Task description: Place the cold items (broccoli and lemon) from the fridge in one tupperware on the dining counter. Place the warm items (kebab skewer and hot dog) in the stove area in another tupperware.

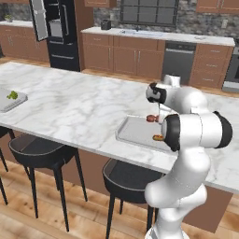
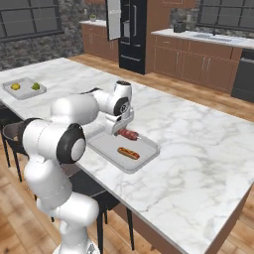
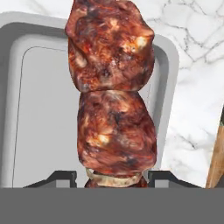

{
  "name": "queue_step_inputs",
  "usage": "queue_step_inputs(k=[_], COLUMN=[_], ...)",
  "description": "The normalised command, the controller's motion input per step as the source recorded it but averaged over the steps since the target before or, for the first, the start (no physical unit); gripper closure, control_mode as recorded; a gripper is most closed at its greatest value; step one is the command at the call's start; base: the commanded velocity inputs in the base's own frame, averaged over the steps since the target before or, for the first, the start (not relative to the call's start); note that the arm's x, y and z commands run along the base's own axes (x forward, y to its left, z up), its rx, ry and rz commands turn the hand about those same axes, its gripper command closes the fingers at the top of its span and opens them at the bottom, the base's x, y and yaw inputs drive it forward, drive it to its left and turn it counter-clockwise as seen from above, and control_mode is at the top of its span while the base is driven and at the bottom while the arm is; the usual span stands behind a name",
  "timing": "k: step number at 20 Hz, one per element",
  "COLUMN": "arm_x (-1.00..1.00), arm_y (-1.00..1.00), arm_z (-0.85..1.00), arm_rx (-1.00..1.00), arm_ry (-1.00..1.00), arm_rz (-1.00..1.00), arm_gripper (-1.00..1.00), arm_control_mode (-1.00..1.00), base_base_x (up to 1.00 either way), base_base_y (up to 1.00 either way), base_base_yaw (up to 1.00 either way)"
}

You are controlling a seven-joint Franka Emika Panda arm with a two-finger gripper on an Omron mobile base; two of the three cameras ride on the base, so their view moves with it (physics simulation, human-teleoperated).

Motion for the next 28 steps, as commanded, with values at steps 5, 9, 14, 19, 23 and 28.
queue_step_inputs(k=[5,9,14,19,23,28], arm_x=[0.76,0.57,0.21,0.14,0.13,0.01], arm_y=[-0.29,-0.56,-0.13,0.01,0.07,0.13], arm_z=[-0.55,-0.52,-0.53,-0.6,-0.12,-0.09], arm_rx=[0.0,0.0,-0.02,-0.05,0.0,0.0], arm_ry=[0.0,0.0,0.04,0.03,0.0,0.0], arm_rz=[0.0,0.0,0.0,0.0,0.0,0.0], arm_gripper=[1.0,1.0,1.0,1.0,1.0,-1.0], arm_control_mode=[-1.0,-1.0,-1.0,-1.0,-1.0,-1.0], base_base_x=[0.0,0.0,0.0,0.0,0.0,0.0], base_base_y=[0.0,0.0,0.0,0.0,0.0,0.0], base_base_yaw=[0.0,0.0,0.0,0.0,0.0,0.0])
